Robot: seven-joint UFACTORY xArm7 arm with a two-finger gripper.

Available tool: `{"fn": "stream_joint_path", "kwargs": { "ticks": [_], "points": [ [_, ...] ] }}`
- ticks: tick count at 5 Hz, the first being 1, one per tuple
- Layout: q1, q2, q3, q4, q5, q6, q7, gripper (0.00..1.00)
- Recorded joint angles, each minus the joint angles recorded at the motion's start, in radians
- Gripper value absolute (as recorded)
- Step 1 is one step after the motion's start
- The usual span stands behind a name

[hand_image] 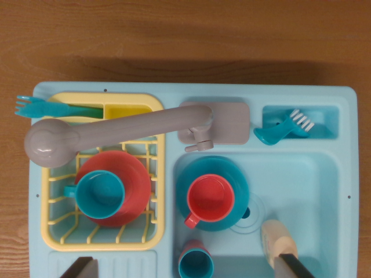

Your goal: Pick detergent from the sink

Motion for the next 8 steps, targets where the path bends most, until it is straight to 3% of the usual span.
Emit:
{"fn": "stream_joint_path", "kwargs": {
  "ticks": [5,7,8],
  "points": [
    [-0.0012,0.002,-0.004,-0.017,-0.0021,-0.017,-0.005,0.0],
    [-0.0024,0.003,-0.009,-0.034,-0.0042,-0.034,-0.01,0.0],
    [-0.0041,0.006,-0.015,-0.057,-0.0072,-0.058,-0.016,0.0]
  ]
}}
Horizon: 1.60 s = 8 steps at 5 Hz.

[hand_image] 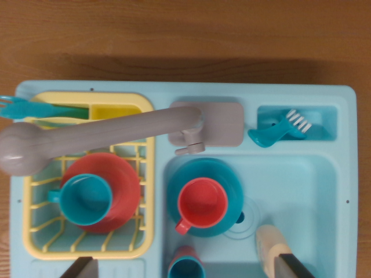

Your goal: Pick detergent from the sink

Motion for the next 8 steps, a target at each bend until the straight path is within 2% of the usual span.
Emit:
{"fn": "stream_joint_path", "kwargs": {
  "ticks": [1,2,3,4,5,6,7,8],
  "points": [
    [0.0,0.0,0.0,0.0,0.0,0.0,0.0,0.0],
    [-0.002,0.003,-0.008,-0.028,-0.0036,-0.029,-0.008,0.0],
    [-0.002,0.003,-0.008,-0.028,-0.0036,-0.029,-0.008,0.0],
    [-0.0044,0.006,-0.016,-0.061,-0.0077,-0.062,-0.018,0.0],
    [-0.0044,0.006,-0.016,-0.061,-0.0077,-0.062,-0.018,0.0],
    [-0.0069,0.01,-0.026,-0.096,-0.0121,-0.097,-0.027,0.0],
    [-0.0069,0.01,-0.026,-0.096,-0.0121,-0.097,-0.027,0.0],
    [-0.0098,0.014,-0.036,-0.136,-0.017,-0.137,-0.039,0.0]
  ]
}}
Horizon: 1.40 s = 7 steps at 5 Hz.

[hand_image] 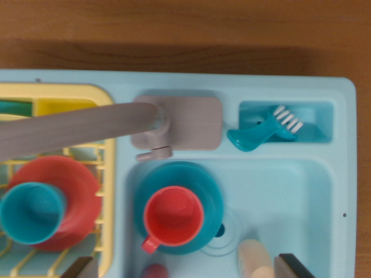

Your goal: Pick detergent from the sink

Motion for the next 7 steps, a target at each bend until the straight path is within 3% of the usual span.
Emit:
{"fn": "stream_joint_path", "kwargs": {
  "ticks": [1,2,3,4,5,6,7],
  "points": [
    [0.0,0.0,0.0,0.0,0.0,0.0,0.0,0.0],
    [-0.003,0.004,-0.011,-0.042,-0.0053,-0.042,-0.012,0.0],
    [-0.003,0.004,-0.011,-0.042,-0.0053,-0.042,-0.012,0.0],
    [-0.0062,0.009,-0.023,-0.086,-0.0108,-0.087,-0.025,0.0],
    [-0.0062,0.009,-0.023,-0.086,-0.0108,-0.087,-0.025,0.0],
    [-0.0096,0.013,-0.036,-0.133,-0.0167,-0.134,-0.038,0.0],
    [-0.0096,0.013,-0.036,-0.133,-0.0167,-0.134,-0.038,0.0]
  ]
}}
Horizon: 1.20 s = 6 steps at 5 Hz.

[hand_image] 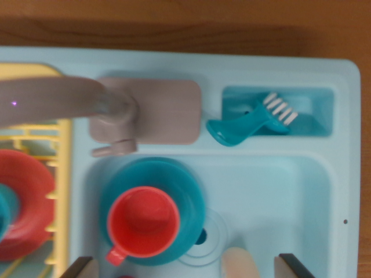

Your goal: Pick detergent from the sink

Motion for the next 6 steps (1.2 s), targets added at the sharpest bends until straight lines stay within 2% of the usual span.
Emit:
{"fn": "stream_joint_path", "kwargs": {
  "ticks": [2,3,4,5,6],
  "points": [
    [-0.0066,0.009,-0.025,-0.092,-0.0115,-0.093,-0.026,0.0],
    [-0.0066,0.009,-0.025,-0.092,-0.0115,-0.093,-0.026,0.0],
    [-0.01,0.014,-0.037,-0.138,-0.0174,-0.14,-0.039,0.0],
    [-0.01,0.014,-0.037,-0.138,-0.0174,-0.14,-0.039,0.0],
    [-0.0164,0.023,-0.061,-0.228,-0.0286,-0.23,-0.065,0.0]
  ]
}}
